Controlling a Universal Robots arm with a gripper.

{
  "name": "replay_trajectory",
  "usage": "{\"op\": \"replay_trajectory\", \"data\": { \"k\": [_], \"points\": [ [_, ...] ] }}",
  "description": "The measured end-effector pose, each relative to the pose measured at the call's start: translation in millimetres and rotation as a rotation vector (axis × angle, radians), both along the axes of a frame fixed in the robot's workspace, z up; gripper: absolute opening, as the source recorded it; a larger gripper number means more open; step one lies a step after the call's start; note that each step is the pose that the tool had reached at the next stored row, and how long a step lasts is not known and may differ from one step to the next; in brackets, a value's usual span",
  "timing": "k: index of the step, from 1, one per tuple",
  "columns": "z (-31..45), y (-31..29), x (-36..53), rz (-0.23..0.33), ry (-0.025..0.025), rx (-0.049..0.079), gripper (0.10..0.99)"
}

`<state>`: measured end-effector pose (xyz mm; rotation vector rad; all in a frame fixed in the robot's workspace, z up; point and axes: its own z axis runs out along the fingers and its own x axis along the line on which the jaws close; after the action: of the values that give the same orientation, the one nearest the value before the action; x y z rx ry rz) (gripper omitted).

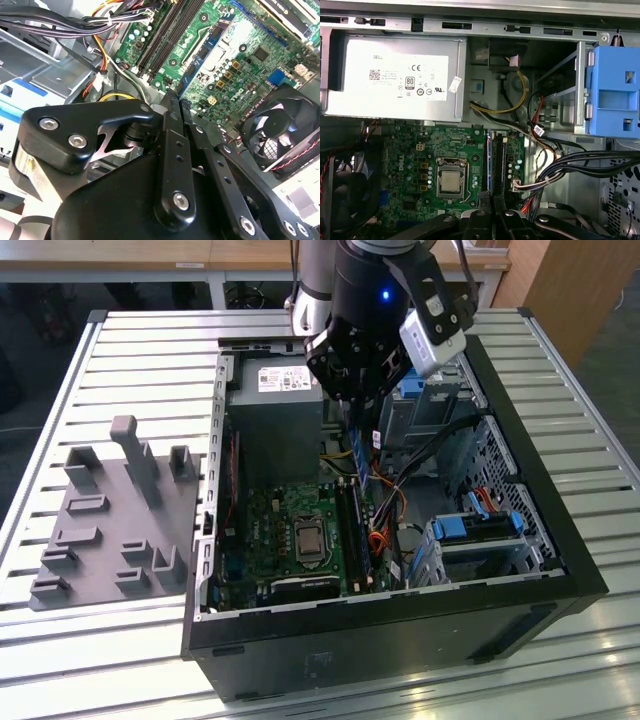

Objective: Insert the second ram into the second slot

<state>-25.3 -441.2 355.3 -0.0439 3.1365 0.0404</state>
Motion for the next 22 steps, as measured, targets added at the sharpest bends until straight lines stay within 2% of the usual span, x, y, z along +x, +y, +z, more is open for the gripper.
{"op": "replay_trajectory", "data": {
  "k": [5,12,22],
  "points": [
    [-2.0,-0.6,0.0,-0.022,0.0,0.0,0.137],
    [-5.4,-1.0,0.0,-0.081,0.0,0.0,0.137],
    [-11.2,-1.7,0.0,-0.11,-0.0001,-0.003,0.137]
  ]
}}
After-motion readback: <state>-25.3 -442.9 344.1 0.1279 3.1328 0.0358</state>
